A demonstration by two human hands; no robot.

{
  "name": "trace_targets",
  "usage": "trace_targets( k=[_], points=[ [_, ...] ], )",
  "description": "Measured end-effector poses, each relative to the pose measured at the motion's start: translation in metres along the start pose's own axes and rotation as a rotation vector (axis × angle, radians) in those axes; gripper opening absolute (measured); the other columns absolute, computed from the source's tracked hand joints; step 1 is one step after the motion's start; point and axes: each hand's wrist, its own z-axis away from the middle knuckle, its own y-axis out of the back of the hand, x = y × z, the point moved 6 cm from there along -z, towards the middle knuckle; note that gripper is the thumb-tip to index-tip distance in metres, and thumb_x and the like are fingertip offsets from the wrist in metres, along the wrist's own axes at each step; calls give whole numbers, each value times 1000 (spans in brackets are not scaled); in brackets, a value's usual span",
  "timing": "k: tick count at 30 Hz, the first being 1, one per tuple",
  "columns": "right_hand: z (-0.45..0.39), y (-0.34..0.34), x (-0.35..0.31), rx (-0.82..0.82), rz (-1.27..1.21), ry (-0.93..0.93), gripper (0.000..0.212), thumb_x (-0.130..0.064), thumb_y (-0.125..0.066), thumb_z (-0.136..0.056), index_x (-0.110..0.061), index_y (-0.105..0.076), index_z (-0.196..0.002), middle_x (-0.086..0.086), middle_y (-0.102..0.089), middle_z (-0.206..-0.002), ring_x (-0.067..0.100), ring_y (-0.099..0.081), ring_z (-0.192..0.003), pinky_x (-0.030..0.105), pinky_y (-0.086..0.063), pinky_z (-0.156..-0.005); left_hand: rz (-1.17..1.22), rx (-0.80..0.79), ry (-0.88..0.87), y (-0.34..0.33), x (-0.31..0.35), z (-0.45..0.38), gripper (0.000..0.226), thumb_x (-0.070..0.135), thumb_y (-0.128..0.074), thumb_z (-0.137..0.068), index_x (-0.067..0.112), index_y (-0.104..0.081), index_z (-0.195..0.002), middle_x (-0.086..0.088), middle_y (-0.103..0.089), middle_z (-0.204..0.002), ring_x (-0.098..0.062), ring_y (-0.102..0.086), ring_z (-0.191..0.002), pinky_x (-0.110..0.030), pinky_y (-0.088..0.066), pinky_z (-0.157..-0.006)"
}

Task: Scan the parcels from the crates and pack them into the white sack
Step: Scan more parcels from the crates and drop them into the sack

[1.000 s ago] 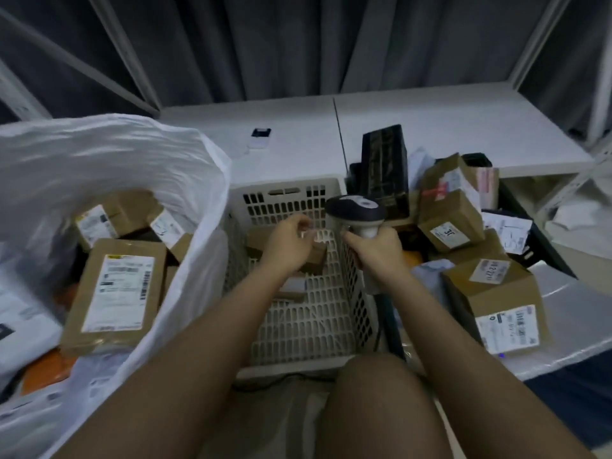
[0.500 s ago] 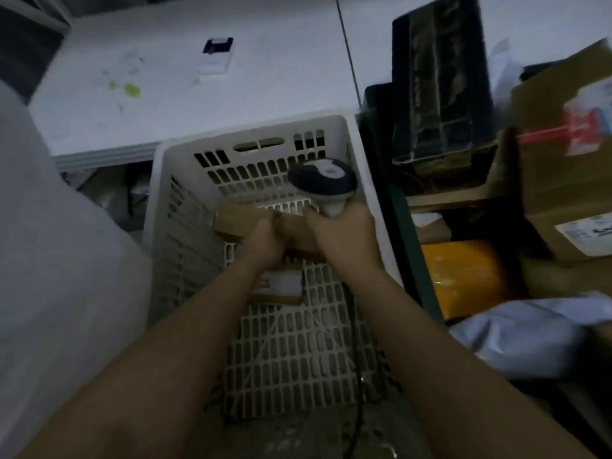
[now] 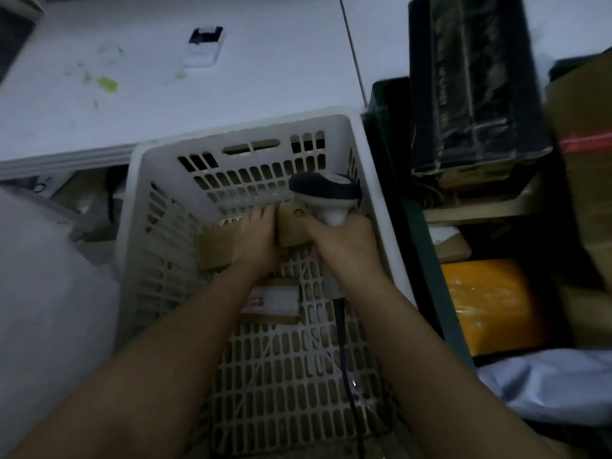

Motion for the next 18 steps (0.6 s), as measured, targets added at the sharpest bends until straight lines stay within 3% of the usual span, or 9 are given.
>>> trace_targets(
  k=[4,6,8,11,14,15,18],
  points=[
    [38,17,-30,25,-64,100,13,-15,-69,-87,-12,-59,-78,5,-61,-71,19,-59,-67,28,-47,-61,519,133,188,70,23,21,86,41,-85,-62,19,-40,-132,-4,-47,-131,-22,-49,-117,-42,-47,-95],
    [68,34,-54,92,-107,166,14,-16,-70,-88,-12,-58,-81,0,-59,-69,13,-56,-63,27,-44,-62,750,156,250,106,44,39,89,47,-86,-59,21,-39,-131,1,-51,-129,-17,-53,-115,-43,-49,-96],
    [101,59,-78,210,-200,192,15,-20,-71,-87,-15,-58,-93,-6,-61,-79,6,-57,-71,27,-46,-68,903,160,263,143,70,65,90,48,-84,-59,23,-36,-131,3,-53,-128,-15,-54,-115,-43,-48,-99],
    [150,93,-107,328,-336,207,37,-25,-74,-85,-6,-64,-114,7,-71,-103,24,-67,-93,39,-56,-83,1004,127,215,199,108,108,94,46,-80,-63,22,-31,-139,4,-49,-134,-14,-50,-119,-41,-44,-104],
    [201,109,-131,302,-333,253,33,-25,-72,-86,-4,-66,-111,10,-72,-95,19,-68,-77,30,-56,-66,1057,141,159,254,142,157,102,53,-82,-58,23,-32,-141,6,-50,-134,-11,-51,-117,-39,-45,-102],
    [220,112,-139,291,-332,268,33,-23,-73,-86,-4,-66,-111,10,-72,-96,18,-68,-78,30,-56,-67,1093,158,141,269,152,175,103,55,-83,-55,24,-33,-140,6,-52,-132,-11,-53,-116,-38,-48,-99],
    [276,111,-160,258,-354,315,41,-21,-74,-85,-5,-61,-120,8,-69,-110,22,-67,-96,38,-56,-84,1166,256,96,318,171,229,79,36,-81,-70,23,-38,-134,10,-55,-121,-6,-57,-106,-20,-51,-81]
  ],
)
